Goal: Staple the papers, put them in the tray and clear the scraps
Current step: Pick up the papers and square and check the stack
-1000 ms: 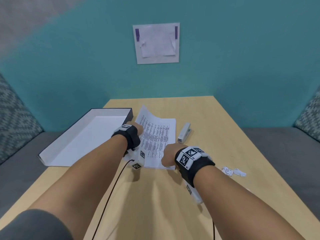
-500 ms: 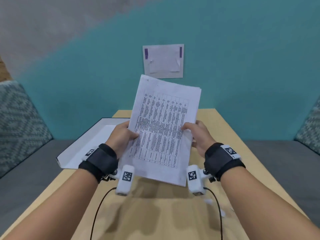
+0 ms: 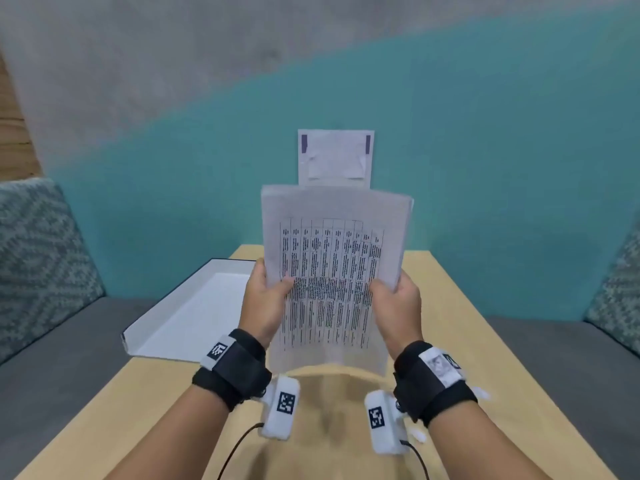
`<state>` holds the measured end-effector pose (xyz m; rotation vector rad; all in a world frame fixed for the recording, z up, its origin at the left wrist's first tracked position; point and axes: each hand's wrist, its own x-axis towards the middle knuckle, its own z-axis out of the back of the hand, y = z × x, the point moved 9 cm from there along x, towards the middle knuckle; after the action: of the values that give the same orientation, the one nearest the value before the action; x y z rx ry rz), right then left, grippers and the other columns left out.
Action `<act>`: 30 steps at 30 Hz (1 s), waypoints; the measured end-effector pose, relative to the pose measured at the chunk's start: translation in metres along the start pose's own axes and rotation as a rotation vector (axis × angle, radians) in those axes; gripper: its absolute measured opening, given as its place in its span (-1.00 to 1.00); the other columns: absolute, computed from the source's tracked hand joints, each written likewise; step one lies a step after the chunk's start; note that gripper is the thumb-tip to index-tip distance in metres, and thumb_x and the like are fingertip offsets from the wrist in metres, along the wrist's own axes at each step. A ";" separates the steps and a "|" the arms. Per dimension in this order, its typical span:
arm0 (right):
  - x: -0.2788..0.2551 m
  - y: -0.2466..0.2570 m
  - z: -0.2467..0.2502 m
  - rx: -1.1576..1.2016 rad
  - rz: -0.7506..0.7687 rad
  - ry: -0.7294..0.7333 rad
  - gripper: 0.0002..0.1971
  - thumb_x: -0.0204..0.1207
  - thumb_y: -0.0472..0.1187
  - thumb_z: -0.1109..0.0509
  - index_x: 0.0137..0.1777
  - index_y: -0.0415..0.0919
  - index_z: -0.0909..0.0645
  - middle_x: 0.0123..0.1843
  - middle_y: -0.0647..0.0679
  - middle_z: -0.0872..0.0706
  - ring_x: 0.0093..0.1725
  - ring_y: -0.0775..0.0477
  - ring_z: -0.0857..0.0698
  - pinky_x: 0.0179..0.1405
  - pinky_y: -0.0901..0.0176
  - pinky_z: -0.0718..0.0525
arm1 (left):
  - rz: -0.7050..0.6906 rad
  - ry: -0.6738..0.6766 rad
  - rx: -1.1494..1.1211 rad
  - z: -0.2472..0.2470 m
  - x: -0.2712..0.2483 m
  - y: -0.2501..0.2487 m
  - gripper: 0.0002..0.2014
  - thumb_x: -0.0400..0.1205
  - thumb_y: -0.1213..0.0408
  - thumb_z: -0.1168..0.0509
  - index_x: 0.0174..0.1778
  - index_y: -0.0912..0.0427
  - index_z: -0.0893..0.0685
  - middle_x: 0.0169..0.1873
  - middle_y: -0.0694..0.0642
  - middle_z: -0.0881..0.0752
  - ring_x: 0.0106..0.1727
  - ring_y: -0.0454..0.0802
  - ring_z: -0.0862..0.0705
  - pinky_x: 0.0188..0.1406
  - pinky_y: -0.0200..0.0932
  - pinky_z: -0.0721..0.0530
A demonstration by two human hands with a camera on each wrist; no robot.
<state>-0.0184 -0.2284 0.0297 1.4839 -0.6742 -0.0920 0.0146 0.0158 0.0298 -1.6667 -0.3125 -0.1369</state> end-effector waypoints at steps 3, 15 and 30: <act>-0.004 -0.014 0.003 0.018 -0.055 -0.010 -0.78 0.53 -0.43 -0.26 -0.10 -0.16 -0.70 -0.23 0.01 -0.76 -0.28 -0.02 -0.61 -0.32 0.15 -0.59 | 0.057 -0.004 0.009 0.004 -0.004 0.015 -0.66 0.71 0.54 -0.27 0.18 -0.05 -0.61 0.23 0.13 -0.80 0.33 0.24 -0.77 0.42 0.33 -0.69; -0.003 -0.031 -0.004 0.004 -0.115 -0.048 -0.75 0.56 -0.39 -0.23 0.01 -0.05 -0.64 -0.05 -0.01 -0.82 -0.12 -0.11 -0.75 -0.14 0.02 -0.72 | 0.079 -0.007 0.044 0.006 0.001 0.028 -0.71 0.72 0.54 -0.28 0.28 0.11 -0.64 0.22 0.13 -0.82 0.32 0.21 -0.78 0.43 0.29 -0.68; -0.001 -0.069 -0.011 -0.095 -0.225 0.035 -0.74 0.52 -0.38 -0.27 0.11 -0.09 -0.63 -0.04 -0.03 -0.81 0.00 -0.17 -0.78 0.07 -0.08 -0.73 | 0.179 0.003 0.073 0.000 -0.001 0.058 -0.62 0.73 0.60 -0.23 0.40 0.16 -0.53 0.17 0.06 -0.78 0.29 0.17 -0.76 0.14 0.05 -0.72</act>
<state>0.0094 -0.2268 -0.0349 1.4625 -0.4664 -0.2672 0.0303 0.0106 -0.0258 -1.6131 -0.1629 0.0063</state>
